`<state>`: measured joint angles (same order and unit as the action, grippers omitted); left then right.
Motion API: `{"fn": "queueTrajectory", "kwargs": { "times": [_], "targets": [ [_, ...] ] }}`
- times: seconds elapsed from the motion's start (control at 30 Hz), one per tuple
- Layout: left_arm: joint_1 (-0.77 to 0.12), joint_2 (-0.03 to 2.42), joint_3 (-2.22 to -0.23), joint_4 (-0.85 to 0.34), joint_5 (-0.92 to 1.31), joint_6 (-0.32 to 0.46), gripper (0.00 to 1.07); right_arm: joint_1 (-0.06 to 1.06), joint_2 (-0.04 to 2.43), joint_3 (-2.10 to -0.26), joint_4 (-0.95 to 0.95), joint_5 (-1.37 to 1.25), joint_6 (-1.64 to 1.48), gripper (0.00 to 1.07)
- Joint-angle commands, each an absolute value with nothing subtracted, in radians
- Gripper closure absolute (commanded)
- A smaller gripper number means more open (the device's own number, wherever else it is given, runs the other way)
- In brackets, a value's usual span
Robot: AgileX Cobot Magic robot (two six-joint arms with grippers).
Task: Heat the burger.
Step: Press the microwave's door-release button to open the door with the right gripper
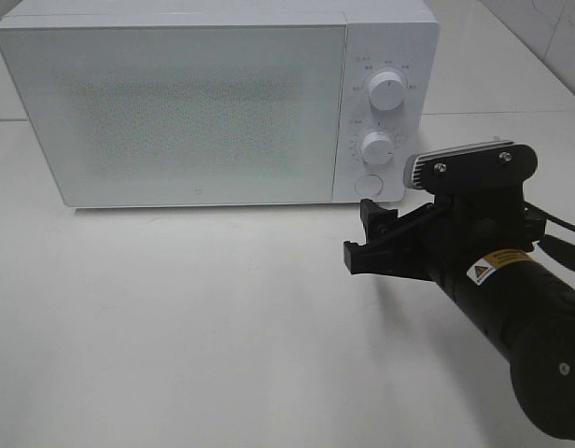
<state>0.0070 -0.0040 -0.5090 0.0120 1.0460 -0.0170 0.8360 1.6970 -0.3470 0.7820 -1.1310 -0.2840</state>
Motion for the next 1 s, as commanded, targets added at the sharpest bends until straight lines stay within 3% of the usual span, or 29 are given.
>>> {"fn": "queueTrajectory", "kwargs": {
  "times": [0.03,0.23,0.5,0.6,0.63,0.77,0.8,0.87,1.0],
  "targets": [
    [0.011,-0.027,-0.505,0.010,1.038,-0.019,0.07,0.854,1.711,-0.365,0.798,-1.140,-0.293,0.31],
    [0.011,-0.027,-0.505,0.010,1.038,-0.019,0.07,0.854,1.712,-0.365,0.800,-1.134,-0.234,0.33],
    [0.011,-0.027,-0.505,0.010,1.038,-0.019,0.07,0.854,1.712,-0.365,0.800,-1.136,0.212,0.47],
    [0.011,-0.027,-0.505,0.010,1.038,-0.019,0.07,0.854,1.712,-0.365,0.800,-1.137,0.472,0.55],
    [0.011,-0.027,-0.505,0.010,1.038,-0.019,0.07,0.854,1.712,-0.365,0.800,-1.137,0.642,0.62],
    [0.011,-0.027,-0.505,0.010,1.038,-0.019,0.07,0.854,1.712,-0.365,0.800,-1.137,0.865,0.74],
    [0.011,-0.027,-0.505,0.010,1.038,-0.019,0.07,0.854,1.712,-0.365,0.800,-1.137,1.015,0.84],
    [0.011,-0.027,-0.505,0.010,1.038,-0.019,0.07,0.854,1.712,-0.365,0.800,-1.137,1.070,0.87],
    [0.011,-0.027,-0.505,0.010,1.038,-0.019,0.07,0.854,1.712,-0.365,0.800,-1.137,1.305,1.04]
  ]
}}
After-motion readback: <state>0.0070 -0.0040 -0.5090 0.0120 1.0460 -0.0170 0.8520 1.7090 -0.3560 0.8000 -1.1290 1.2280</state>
